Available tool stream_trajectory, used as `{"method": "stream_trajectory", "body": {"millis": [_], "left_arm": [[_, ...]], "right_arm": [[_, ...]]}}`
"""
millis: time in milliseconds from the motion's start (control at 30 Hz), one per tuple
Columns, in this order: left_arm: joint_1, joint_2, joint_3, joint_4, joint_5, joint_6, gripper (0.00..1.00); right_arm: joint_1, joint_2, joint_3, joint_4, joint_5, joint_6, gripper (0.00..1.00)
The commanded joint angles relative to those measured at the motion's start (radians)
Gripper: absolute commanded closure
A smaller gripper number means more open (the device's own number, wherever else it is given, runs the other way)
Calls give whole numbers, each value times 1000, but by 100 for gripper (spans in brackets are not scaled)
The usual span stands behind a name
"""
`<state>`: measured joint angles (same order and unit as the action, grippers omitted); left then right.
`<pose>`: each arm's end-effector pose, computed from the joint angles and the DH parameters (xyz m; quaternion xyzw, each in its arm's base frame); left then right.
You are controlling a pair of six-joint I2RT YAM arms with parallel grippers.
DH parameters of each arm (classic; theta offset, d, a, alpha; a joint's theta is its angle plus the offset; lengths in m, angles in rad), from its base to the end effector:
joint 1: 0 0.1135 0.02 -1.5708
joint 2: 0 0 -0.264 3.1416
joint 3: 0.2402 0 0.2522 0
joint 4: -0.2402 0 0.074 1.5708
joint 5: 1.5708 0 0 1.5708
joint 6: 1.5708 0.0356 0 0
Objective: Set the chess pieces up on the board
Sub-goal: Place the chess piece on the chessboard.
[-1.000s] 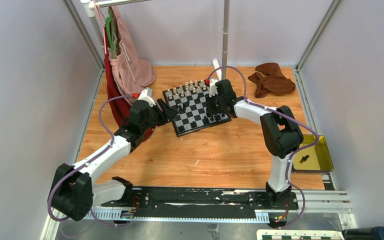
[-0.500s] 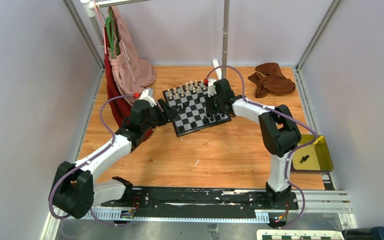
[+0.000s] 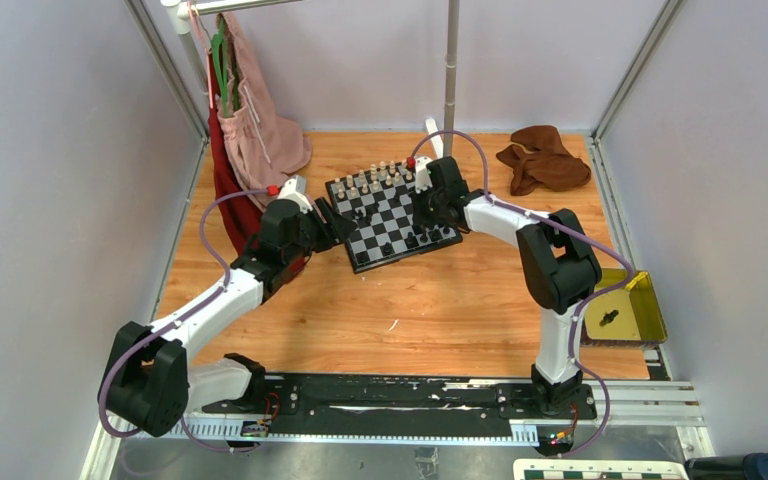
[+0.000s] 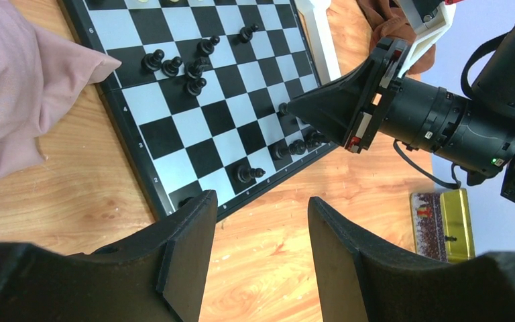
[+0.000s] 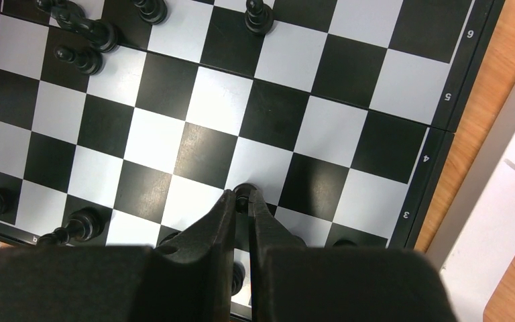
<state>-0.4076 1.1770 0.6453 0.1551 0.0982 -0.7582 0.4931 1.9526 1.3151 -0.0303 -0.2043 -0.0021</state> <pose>0.2392 -0.1071 0.2446 -0.1169 0.8181 -0.3430 0.4465 0.3810 0.2129 0.1935 -0.2625 0.8569 0.1945 0.3987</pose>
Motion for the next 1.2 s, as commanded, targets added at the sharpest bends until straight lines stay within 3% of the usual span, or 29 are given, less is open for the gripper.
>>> {"method": "stream_trajectory", "body": {"millis": [0, 1167], "left_arm": [[10, 3, 21, 14, 11, 16, 42], [15, -17, 4, 21, 28, 17, 42]], "right_arm": [[13, -2, 5, -36, 37, -25, 94], [43, -63, -56, -60, 77, -35, 94]]}}
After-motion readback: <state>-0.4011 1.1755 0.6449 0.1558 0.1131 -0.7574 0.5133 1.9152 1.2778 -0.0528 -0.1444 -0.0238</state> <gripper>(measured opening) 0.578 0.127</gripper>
